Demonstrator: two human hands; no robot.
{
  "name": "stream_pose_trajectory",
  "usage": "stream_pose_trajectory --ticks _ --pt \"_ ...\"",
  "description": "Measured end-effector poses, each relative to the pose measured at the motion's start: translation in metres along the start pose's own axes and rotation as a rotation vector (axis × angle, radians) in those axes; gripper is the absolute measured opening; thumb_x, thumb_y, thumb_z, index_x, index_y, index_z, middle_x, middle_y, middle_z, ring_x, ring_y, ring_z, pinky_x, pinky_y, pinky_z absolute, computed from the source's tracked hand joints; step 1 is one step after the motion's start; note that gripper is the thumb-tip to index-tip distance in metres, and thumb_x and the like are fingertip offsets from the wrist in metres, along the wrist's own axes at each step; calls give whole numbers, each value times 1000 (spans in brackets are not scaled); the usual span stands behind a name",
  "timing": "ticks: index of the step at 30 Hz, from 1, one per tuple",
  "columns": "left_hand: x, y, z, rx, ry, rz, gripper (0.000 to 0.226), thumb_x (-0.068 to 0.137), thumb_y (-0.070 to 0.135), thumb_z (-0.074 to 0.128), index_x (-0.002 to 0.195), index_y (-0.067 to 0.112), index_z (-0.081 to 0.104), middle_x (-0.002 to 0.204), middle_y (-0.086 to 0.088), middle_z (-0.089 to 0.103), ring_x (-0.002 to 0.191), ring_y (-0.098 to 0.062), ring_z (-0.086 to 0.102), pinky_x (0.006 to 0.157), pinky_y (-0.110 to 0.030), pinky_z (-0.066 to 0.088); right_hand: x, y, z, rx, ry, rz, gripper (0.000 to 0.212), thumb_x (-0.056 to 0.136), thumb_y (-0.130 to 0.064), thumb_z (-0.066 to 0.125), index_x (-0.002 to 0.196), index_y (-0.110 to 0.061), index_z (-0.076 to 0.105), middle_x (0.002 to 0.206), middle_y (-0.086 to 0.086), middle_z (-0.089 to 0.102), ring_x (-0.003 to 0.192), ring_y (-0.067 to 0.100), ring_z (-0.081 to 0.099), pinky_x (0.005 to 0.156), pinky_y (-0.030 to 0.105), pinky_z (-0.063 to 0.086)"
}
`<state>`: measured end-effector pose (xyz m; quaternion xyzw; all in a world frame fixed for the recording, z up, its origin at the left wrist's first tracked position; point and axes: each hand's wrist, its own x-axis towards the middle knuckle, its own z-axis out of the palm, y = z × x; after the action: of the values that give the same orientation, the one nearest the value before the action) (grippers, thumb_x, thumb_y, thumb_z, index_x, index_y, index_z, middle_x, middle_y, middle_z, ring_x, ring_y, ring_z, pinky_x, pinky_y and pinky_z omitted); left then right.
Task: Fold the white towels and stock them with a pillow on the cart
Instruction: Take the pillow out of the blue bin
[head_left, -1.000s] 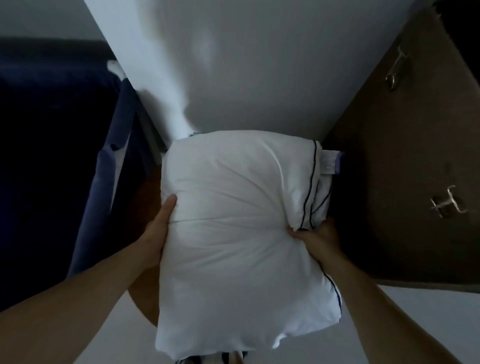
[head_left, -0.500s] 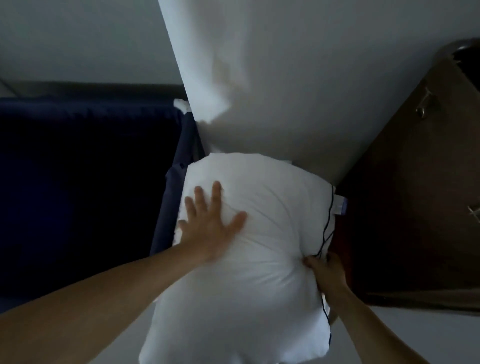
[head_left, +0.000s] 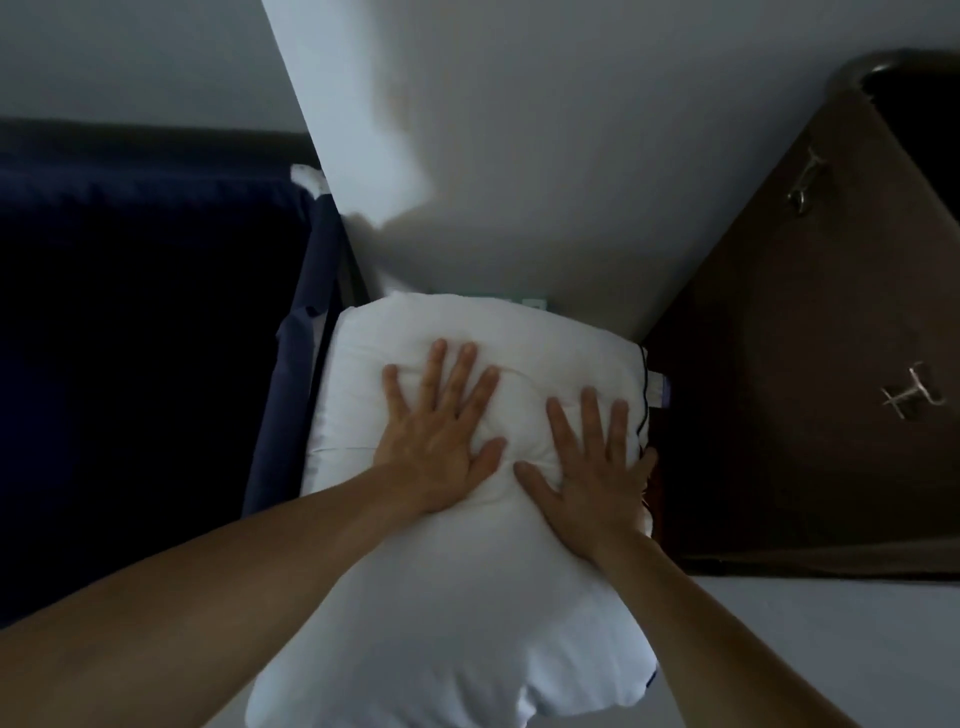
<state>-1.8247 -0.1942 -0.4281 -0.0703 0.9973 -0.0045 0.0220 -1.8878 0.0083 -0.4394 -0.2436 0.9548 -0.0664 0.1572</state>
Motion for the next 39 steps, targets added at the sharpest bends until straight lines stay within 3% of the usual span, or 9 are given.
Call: stream_pose_trajectory --ticks 11,18,26,28,31,33,35,36,39 --pt "20 -4 62 51 -54 9 80 94 67 19 158 21 12 167 -12 -2 152 -38 -7 106 -79 5 40 20 82 150 9 -22 82 84 -88 6 150 -50 -22 159 -13 -34 146 20 -34 111 67 -12" --pt "30 3 102 -3 66 32 77 95 62 32 157 17 22 166 -15 10 151 -43 5 106 -80 4 63 35 119 170 59 -25 82 88 -84 12 155 -44 -13 165 -6 -23 151 24 -23 112 70 -3" --pt "22 -1 47 -77 23 26 70 96 60 24 157 24 23 166 -5 11 153 -30 4 114 -69 10 43 39 92 389 166 19 80 88 -81 10 157 -42 -4 166 -12 -16 152 11 -16 120 59 -1" --pt "6 -17 30 -150 60 -75 72 95 60 23 158 26 19 167 0 8 154 -25 0 120 -57 9 34 32 81 422 176 140 87 86 -82 14 157 -36 -3 166 -10 -15 152 10 -12 121 58 1" --pt "-30 -43 17 -359 44 -426 90 86 73 27 159 26 5 167 6 -3 153 -17 -4 122 -44 6 26 27 58 528 181 340 106 81 -78 53 158 -30 -2 167 -2 -8 153 20 0 120 59 9" --pt "-53 -53 16 -648 -12 -671 104 80 81 47 158 26 7 166 3 9 149 -21 20 119 -42 25 23 34 48 661 183 519 127 67 -73 74 159 -26 -1 167 5 0 152 30 9 120 59 16" --pt "-65 -57 13 -960 -15 -899 111 67 77 67 155 31 18 151 -4 42 113 -22 60 84 -32 56 22 39 45 797 111 626 140 57 -73 81 159 -23 -2 166 9 10 150 33 17 119 57 21" --pt "-66 -58 13 -1034 1 -964 113 59 75 70 152 31 24 140 -6 54 94 -21 67 69 -26 57 23 41 47 839 70 651 143 53 -73 82 159 -22 0 165 8 16 149 33 22 119 55 23" --pt "-59 -66 23 -1100 -4 -1061 130 47 79 78 155 31 22 147 1 50 124 -27 56 101 -32 47 30 48 57 898 3 702 150 39 -83 79 158 -21 10 160 5 28 143 30 34 114 45 28"
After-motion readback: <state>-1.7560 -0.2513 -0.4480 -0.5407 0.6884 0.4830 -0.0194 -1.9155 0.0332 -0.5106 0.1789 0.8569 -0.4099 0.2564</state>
